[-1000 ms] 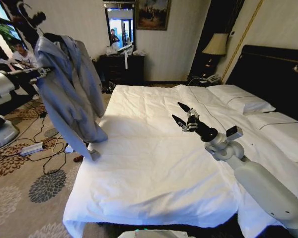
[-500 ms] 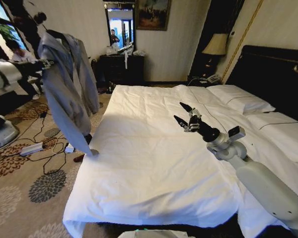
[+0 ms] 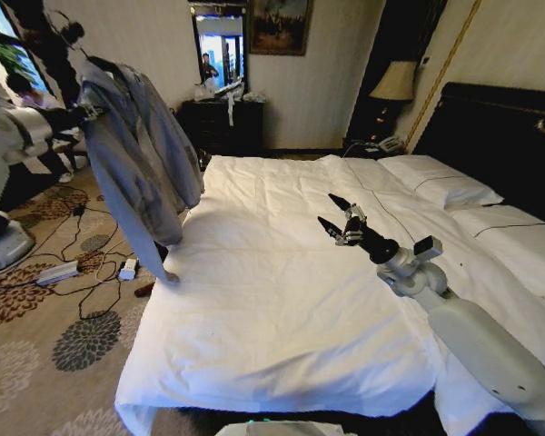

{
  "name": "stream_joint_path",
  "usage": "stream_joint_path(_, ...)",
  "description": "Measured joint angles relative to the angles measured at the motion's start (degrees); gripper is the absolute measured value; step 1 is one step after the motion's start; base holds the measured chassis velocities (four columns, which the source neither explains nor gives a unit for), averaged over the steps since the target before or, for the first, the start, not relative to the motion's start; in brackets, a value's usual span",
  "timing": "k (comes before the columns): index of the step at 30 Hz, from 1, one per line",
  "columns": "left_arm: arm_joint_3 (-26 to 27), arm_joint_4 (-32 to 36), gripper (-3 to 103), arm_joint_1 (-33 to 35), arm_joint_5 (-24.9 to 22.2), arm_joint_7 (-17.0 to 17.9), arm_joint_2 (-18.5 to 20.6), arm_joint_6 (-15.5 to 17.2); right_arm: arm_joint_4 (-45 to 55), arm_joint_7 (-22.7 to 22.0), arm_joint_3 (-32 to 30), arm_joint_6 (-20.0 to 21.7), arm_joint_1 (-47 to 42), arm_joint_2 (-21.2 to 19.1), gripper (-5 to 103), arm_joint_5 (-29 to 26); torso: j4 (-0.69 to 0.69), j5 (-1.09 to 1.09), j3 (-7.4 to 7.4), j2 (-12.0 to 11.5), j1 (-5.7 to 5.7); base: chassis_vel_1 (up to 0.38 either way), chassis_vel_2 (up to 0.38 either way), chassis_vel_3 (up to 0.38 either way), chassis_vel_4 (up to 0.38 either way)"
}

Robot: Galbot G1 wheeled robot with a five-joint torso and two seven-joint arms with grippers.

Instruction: Pick up the clothes from the bed and hang them on the clothes hanger.

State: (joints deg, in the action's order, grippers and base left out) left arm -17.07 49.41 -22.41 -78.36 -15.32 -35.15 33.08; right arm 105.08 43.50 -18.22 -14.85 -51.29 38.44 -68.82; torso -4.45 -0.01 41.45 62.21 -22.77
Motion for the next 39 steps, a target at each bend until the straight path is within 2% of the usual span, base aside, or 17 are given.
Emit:
stream_joint_path(8,0.70,1.01,19,1.70,1.11,-1.44,0.67,-0.19,-0.30,0.10,-0.15,-0.19,-0.04,-0.22,100,-0.09,0.00,0.02,-0.01,0.00,0.00,0.000,0.000,0.000,0.000)
stream_joint_path(10,1.15,1.97,19,2.69,2.70,-3.36,1.34,-1.80,-0.30,0.10,-0.11,-0.19,-0.04,-0.22,100,-0.12,-0.02,0.01,-0.01,0.00,0.00,0.000,0.000,0.000,0.000)
stream_joint_path(16,2.26,4.17,16,4.50,5.72,-5.21,3.31,-5.40,-0.17,0.06,-0.11,-0.20,-0.35,-0.14,100,-0.21,-0.03,0.00,0.00,0.00,0.00,0.000,0.000,0.000,0.000)
stream_joint_path(17,4.86,7.22,26,6.61,6.42,-5.45,5.18,-7.21,0.07,-0.07,-0.19,-0.21,-0.66,-0.08,100,-0.52,-0.04,0.02,-0.01,0.00,0.00,0.000,0.000,0.000,0.000)
stream_joint_path(18,7.40,9.57,32,8.55,6.59,-5.24,6.89,-7.38,0.22,-0.26,-0.30,-0.22,-0.88,-0.06,100,-0.93,-0.04,0.02,-0.01,0.00,0.00,0.000,0.000,0.000,0.000)
stream_joint_path(20,9.73,12.14,32,10.69,6.58,-5.00,8.62,-7.15,0.42,-0.47,-0.45,-0.22,-1.06,-0.06,100,-1.28,-0.02,0.02,-0.01,0.00,0.00,0.000,0.000,0.000,0.000)
stream_joint_path(23,16.47,19.19,48,18.62,5.89,-3.79,14.25,-6.44,0.72,-0.79,-0.73,-0.22,-1.57,0.12,100,-1.73,0.03,-0.01,-0.02,0.00,0.03,0.000,0.000,0.000,0.000)
stream_joint_path(24,16.47,19.19,48,18.62,5.89,-3.79,14.25,-6.44,0.72,-0.79,-0.73,-0.22,-1.57,0.12,100,-1.73,0.03,-0.01,-0.02,0.00,0.03,0.000,0.000,0.000,0.000)
stream_joint_path(25,18.48,21.46,54,21.63,5.36,-3.83,16.10,-7.06,0.79,-0.82,-0.76,-0.22,-1.67,0.26,100,-1.74,0.03,-0.01,-0.02,0.00,0.03,0.000,0.000,0.000,0.000)
stream_joint_path(26,19.38,22.59,54,23.04,5.13,-3.94,16.98,-7.31,0.84,-0.85,-0.76,-0.22,-1.74,0.31,100,-1.75,0.06,-0.02,-0.02,0.00,0.02,0.000,0.000,0.000,0.000)
stream_joint_path(27,20.83,25.07,59,25.49,4.52,-4.19,19.14,-7.91,1.08,-0.92,-0.76,-0.22,-1.94,0.46,100,-1.75,0.01,-0.03,-0.02,0.01,0.02,0.000,0.000,0.000,0.000)
stream_joint_path(28,21.38,26.67,65,26.77,4.15,-4.33,20.81,-8.50,1.32,-1.02,-0.76,-0.22,-2.13,0.54,100,-1.74,-0.01,0.01,-0.02,0.00,0.02,0.000,0.000,0.000,0.000)
stream_joint_path(29,21.38,26.67,65,26.77,4.15,-4.33,20.81,-8.50,1.32,-1.02,-0.76,-0.22,-2.13,0.54,100,-1.74,-0.01,0.01,-0.02,0.00,0.02,0.000,0.000,0.000,0.000)
stream_joint_path(31,21.72,28.67,76,28.00,4.08,-4.50,22.73,-9.38,1.86,-1.17,-0.77,-0.21,-2.56,0.70,100,-1.61,-0.03,0.04,-0.02,0.00,0.02,0.000,0.000,0.000,0.000)
stream_joint_path(33,21.75,29.59,76,28.44,4.08,-4.61,23.75,-9.71,2.10,-1.21,-0.83,-0.20,-2.76,0.73,100,-1.55,-0.04,0.03,-0.02,0.00,0.02,0.000,0.000,0.000,0.000)
stream_joint_path(37,21.31,31.42,96,29.57,5.09,-4.21,26.75,-10.59,3.70,-1.50,-1.45,-0.15,-4.47,0.66,100,-0.73,0.01,0.01,-0.02,0.01,0.03,0.000,0.000,0.000,0.000)
stream_joint_path(39,21.15,31.54,98,29.75,5.81,-3.99,26.89,-10.74,4.03,-1.52,-1.69,-0.15,-4.85,0.61,100,-0.59,0.00,0.01,-0.02,0.01,0.03,0.000,0.000,0.000,0.000)
